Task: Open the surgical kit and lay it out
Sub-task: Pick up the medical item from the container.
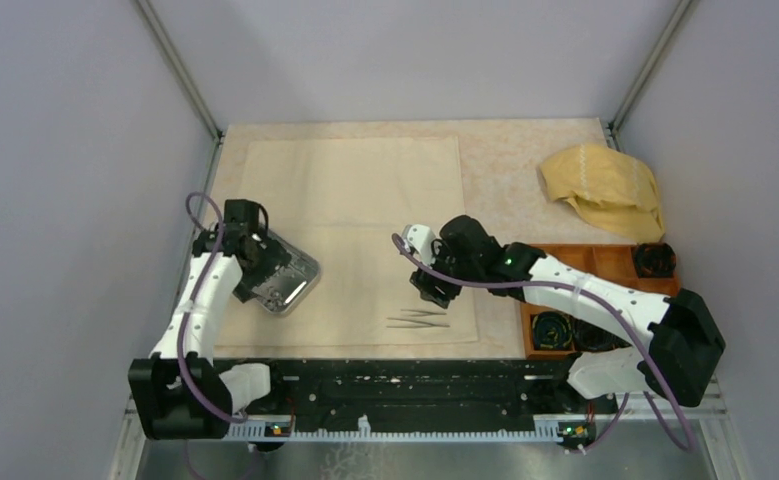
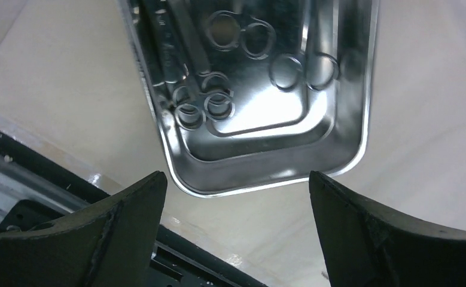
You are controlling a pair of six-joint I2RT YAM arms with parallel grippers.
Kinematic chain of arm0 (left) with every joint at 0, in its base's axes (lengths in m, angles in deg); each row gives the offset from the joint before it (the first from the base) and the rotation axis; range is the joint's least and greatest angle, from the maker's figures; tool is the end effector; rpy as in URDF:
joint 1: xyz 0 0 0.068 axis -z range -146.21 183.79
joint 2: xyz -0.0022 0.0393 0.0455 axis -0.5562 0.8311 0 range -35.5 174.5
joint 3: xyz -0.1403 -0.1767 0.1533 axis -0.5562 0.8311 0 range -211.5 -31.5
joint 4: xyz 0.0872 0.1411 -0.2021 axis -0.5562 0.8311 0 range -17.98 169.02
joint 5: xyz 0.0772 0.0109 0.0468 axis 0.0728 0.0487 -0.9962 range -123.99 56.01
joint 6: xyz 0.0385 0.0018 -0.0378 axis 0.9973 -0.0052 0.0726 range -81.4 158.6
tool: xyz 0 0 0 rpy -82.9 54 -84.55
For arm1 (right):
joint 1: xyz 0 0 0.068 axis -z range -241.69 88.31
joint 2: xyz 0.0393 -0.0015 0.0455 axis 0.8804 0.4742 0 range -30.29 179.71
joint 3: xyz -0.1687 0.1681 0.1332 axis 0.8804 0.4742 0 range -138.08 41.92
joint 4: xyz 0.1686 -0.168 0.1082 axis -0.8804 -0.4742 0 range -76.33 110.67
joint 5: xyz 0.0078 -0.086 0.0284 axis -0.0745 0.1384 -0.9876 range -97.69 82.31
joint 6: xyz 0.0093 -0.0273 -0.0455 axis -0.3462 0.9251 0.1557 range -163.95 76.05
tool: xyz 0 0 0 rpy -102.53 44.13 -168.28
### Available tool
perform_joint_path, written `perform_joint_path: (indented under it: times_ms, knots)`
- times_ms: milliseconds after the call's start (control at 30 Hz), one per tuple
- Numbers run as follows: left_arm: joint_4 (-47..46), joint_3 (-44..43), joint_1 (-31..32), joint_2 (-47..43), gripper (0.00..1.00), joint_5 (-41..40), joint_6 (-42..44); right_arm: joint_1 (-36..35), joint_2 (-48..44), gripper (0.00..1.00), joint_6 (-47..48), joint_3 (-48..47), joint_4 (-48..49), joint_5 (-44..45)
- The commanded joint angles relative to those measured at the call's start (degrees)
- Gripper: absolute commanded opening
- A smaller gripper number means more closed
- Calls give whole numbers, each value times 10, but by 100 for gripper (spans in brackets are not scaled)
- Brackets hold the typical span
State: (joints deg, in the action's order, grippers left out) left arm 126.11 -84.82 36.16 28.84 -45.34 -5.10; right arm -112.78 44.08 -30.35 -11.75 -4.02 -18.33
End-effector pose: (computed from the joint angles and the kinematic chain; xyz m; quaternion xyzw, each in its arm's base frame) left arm 0.2036 -0.0014 0.2646 -0.3629 0.9016 0.0049 0.2352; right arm 0.1682 0.2187 0.2599 -0.5226 0.7594 0.2026 0.3303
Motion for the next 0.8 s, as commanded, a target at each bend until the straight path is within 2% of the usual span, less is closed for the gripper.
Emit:
perform_joint_path:
  times_ms: [0,200,433,667,767]
  knots:
    - [-25,6,-59,33,93,11,-54,15,-20,57,-10,-1,28,-16]
    - [-12,-39,-62,143,95,-17,-78,51,-24,57,-4,6,28,-40]
    - [-6,-90,-63,237,96,-24,-72,55,-26,58,-3,18,38,-54]
    - [-54,-44,-68,231,98,-15,-84,55,-20,59,-5,23,48,-57]
    - [-124,-3,-73,209,98,6,-75,55,-18,59,-6,24,49,-58]
